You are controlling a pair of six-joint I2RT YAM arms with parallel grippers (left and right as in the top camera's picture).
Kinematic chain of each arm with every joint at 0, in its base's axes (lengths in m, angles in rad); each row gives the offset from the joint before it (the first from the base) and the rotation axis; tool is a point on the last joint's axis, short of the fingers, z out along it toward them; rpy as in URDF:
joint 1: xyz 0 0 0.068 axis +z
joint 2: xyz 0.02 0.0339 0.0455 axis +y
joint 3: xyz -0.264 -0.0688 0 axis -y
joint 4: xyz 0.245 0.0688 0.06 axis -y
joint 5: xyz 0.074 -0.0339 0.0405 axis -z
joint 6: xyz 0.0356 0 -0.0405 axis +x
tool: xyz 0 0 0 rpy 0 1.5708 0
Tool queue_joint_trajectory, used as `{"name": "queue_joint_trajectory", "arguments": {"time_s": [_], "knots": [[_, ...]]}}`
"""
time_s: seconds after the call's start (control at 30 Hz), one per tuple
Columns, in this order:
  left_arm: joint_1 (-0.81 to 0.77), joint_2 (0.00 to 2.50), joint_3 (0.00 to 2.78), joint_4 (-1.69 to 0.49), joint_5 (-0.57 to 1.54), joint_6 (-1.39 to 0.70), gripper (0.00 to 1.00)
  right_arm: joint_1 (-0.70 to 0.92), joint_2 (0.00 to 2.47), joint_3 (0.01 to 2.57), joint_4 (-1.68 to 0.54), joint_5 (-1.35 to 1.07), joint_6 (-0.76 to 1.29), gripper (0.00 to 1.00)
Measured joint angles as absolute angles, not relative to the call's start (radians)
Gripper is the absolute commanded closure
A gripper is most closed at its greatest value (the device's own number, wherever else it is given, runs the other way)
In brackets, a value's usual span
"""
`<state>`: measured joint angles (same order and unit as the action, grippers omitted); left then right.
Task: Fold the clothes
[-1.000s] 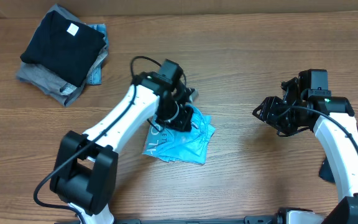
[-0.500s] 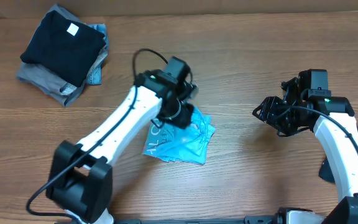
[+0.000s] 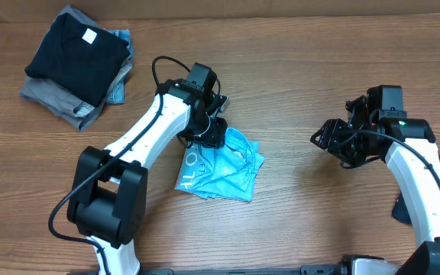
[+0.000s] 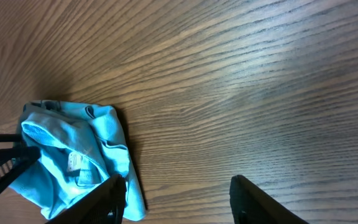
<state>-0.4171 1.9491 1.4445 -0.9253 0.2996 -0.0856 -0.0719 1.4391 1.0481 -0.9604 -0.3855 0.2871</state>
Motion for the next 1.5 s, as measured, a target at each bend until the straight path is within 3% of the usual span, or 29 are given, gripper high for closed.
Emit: {"name": "queue_joint_trajectory", "arguments": {"time_s": [0.13, 0.27, 0.4, 0.7, 0.97, 1.03, 1.13, 1.43, 1.5], "knots": [[-0.417, 1.954, 1.444, -0.923, 0.342, -0.075, 0.85, -0.072, 1.439, 1.048, -0.961, -0.385, 0.286, 0.43], [-0.417, 1.954, 1.444, -0.923, 0.465, -0.05, 0.93, -0.072, 1.439, 1.048, -0.961, -0.386, 0.287, 0.43], [-0.417, 1.954, 1.444, -0.928, 0.589, -0.048, 0.95, -0.072, 1.439, 1.048, -0.961, -0.385, 0.287, 0.43], [-0.426, 1.954, 1.444, -1.003, 0.722, -0.044, 0.79, -0.072, 1.439, 1.048, -0.955, -0.385, 0.287, 0.43], [-0.545, 1.954, 1.444, -1.006, 0.702, -0.052, 0.78, -0.072, 1.439, 1.048, -0.944, -0.374, 0.287, 0.43], [-0.587, 1.954, 1.444, -1.006, 0.677, -0.065, 0.74, -0.072, 1.439, 1.048, -0.944, -0.37, 0.287, 0.43], [-0.639, 1.954, 1.444, -1.008, 0.646, -0.101, 0.47, -0.072, 1.439, 1.048, -0.944, -0.366, 0.287, 0.37], [-0.651, 1.954, 1.473, -1.15, 0.597, -0.144, 0.45, -0.069, 1.439, 1.048, -0.954, -0.453, 0.191, 0.37], [-0.627, 1.953, 1.534, -1.199, 0.588, -0.143, 0.4, -0.05, 1.439, 1.048, -0.96, -0.492, 0.155, 0.37]]}}
